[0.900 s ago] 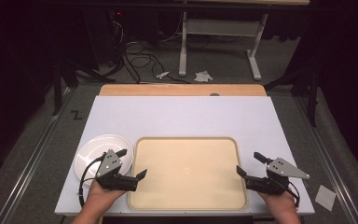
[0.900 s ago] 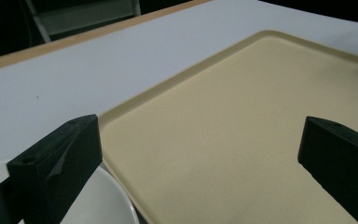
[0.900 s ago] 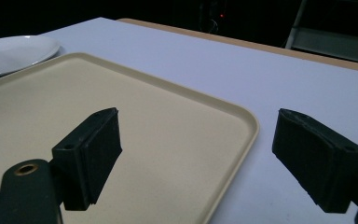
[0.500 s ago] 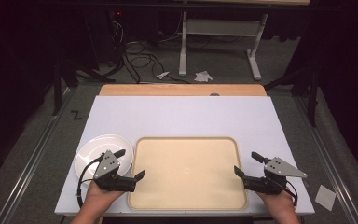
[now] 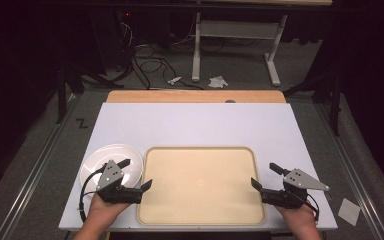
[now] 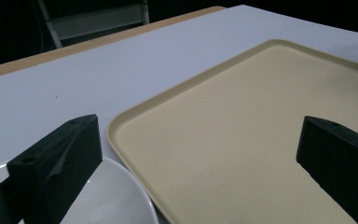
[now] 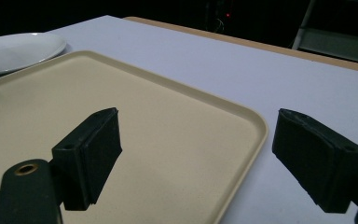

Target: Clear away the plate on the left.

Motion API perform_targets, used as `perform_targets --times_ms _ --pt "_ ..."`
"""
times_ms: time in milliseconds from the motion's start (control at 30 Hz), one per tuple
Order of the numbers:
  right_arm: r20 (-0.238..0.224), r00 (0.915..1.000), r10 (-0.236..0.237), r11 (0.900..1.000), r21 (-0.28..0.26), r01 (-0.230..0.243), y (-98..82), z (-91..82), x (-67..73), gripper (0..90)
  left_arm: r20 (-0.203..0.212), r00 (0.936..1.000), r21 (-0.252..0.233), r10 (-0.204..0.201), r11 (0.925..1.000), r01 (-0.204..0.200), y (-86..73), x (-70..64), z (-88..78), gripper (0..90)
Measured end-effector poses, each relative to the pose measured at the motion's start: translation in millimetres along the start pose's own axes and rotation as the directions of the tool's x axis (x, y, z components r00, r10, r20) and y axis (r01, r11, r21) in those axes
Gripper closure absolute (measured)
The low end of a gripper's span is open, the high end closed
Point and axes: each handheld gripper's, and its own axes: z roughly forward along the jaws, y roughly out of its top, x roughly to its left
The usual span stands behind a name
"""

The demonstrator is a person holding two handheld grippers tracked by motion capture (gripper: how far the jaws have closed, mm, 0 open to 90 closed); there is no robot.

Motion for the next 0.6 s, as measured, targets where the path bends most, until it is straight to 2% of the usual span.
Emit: perform_targets --times_ms 333,600 --pt "-0.004 0.9999 -0.012 1.0 -0.003 0.012 0.4 0.2 -0.4 16.5 -0.002 0.9999 -0.025 -0.013 0.9996 0.012 0.6 3.3 -4.0 0.9" --pt "-0.002 0.9999 -0.015 1.0 -0.003 0.015 0.6 -0.1 -0.5 16.5 0.003 0.9998 -0.023 -0.018 0.9996 0.018 0.2 5.4 -4.8 0.0"
